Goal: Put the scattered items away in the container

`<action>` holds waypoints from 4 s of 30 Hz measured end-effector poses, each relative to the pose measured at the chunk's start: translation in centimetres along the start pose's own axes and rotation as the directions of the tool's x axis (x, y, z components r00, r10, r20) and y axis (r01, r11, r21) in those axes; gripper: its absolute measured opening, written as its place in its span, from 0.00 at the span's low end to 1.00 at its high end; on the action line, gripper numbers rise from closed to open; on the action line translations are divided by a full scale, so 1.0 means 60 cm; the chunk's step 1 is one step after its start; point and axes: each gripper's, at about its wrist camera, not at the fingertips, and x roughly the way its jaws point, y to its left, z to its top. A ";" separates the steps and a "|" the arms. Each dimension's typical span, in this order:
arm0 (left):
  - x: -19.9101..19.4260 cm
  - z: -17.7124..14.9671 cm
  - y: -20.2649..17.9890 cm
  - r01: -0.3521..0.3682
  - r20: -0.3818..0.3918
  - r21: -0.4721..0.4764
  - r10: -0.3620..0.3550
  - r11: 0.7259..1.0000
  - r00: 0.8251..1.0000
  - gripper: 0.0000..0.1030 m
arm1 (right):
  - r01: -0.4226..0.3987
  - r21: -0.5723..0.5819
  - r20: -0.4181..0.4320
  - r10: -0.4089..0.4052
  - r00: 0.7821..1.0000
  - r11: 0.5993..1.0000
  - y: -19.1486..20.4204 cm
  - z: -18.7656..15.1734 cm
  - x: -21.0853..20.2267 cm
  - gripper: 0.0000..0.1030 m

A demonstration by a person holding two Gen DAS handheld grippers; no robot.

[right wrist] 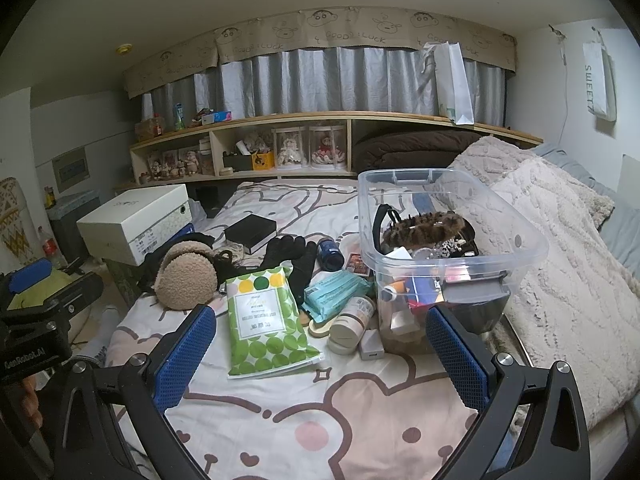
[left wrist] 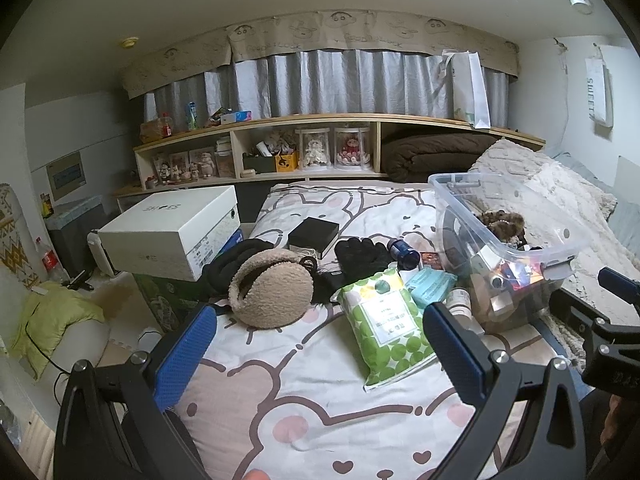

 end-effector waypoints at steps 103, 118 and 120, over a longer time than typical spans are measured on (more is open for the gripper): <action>0.350 -0.089 0.047 0.039 -0.273 -0.032 -0.047 0.999 0.961 0.91 | -0.239 0.038 -0.321 0.238 0.917 0.970 0.023 -0.055 0.407 0.88; 0.369 -0.133 -0.048 0.279 -0.411 -0.097 -0.293 0.956 0.863 0.47 | -0.254 0.050 -0.324 0.256 0.911 0.966 0.016 -0.059 0.417 0.25; 0.370 -0.137 -0.056 0.294 -0.415 -0.104 -0.310 0.950 0.855 0.47 | -0.230 0.036 -0.311 0.230 0.922 0.972 0.014 -0.056 0.414 0.25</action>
